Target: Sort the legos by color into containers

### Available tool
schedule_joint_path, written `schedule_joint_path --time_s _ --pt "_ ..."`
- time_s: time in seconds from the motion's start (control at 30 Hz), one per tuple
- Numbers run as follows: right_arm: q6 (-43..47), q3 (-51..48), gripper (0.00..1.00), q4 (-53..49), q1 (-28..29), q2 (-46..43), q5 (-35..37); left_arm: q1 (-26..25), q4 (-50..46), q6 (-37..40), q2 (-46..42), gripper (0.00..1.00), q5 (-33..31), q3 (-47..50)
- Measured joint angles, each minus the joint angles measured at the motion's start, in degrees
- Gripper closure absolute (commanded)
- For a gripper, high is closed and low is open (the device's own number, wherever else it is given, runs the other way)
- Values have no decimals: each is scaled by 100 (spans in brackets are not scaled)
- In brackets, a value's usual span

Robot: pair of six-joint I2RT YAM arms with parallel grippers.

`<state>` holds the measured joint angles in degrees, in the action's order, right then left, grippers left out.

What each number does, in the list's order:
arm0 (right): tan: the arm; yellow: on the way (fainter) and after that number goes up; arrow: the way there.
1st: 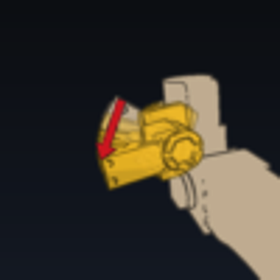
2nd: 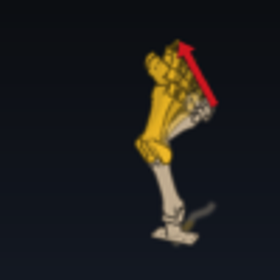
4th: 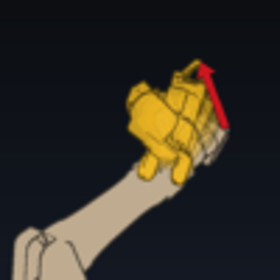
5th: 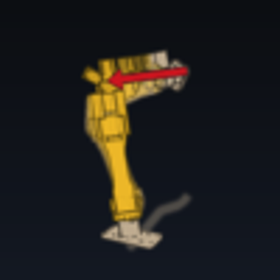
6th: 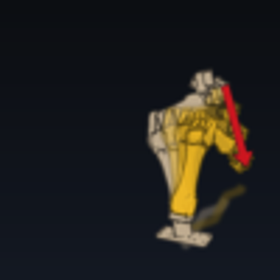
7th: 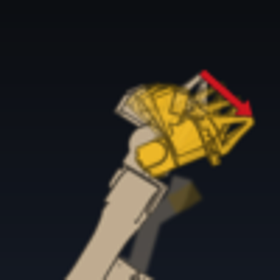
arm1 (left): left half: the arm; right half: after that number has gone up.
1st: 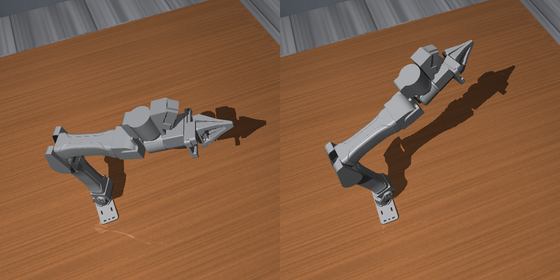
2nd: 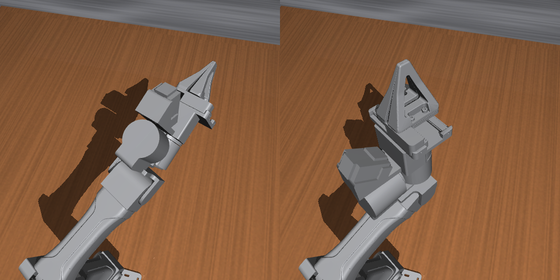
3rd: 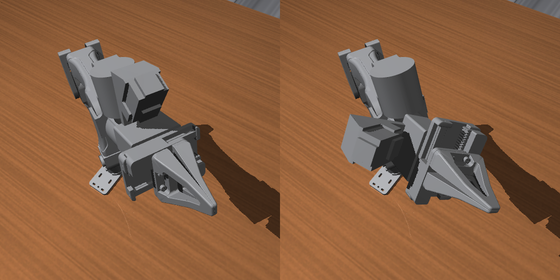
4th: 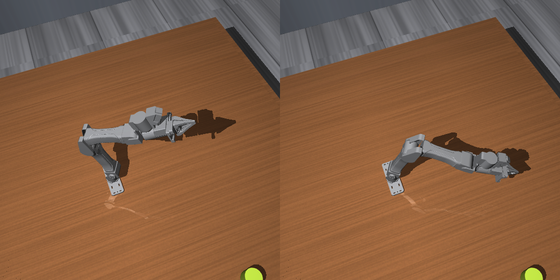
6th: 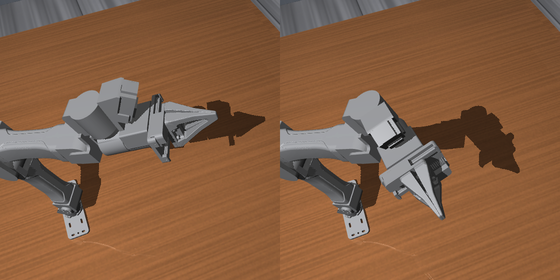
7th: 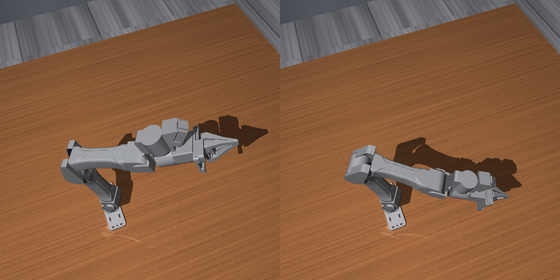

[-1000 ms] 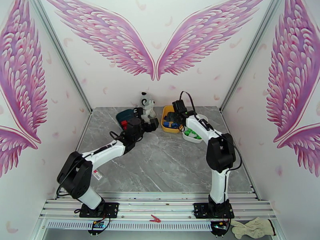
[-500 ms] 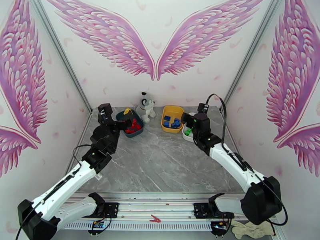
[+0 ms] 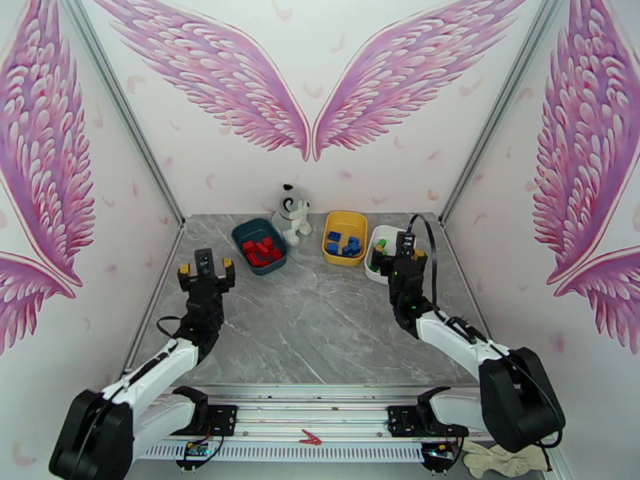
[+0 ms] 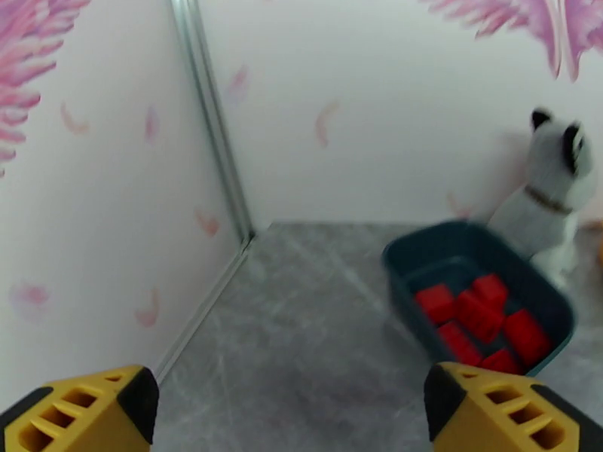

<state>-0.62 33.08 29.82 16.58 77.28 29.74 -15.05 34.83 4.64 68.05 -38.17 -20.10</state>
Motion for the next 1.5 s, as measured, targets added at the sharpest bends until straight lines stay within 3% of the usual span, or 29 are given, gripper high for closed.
schedule_joint_path --time_s 0.13,0.37,0.53,0.7,0.8,0.97,1.17,1.5 --pt "131 -221 1 52 -164 354 186 59 402 -17 778 1 -249 192" --pt "157 -907 1 1102 -442 820 24 195 1008 -59 1025 1 -186 146" --pt "164 -1102 1 1615 -579 846 -501 398 2135 -33 1639 1 199 282" --pt "173 -1248 1 2400 -728 1104 -1034 713 2463 -136 1766 1 732 520" --pt "155 -1290 1 2363 -822 1172 -1237 831 2949 -179 2057 1 938 518" --pt "131 -1261 1 2334 -872 1172 -1373 870 2660 -254 2079 1 1165 348" --pt "125 -1248 1 2310 -872 1172 -1416 1296 2194 -544 2074 1 1506 33" --pt "103 -1248 1 2312 -872 1172 -1438 1303 1982 -658 2074 1 1652 35"
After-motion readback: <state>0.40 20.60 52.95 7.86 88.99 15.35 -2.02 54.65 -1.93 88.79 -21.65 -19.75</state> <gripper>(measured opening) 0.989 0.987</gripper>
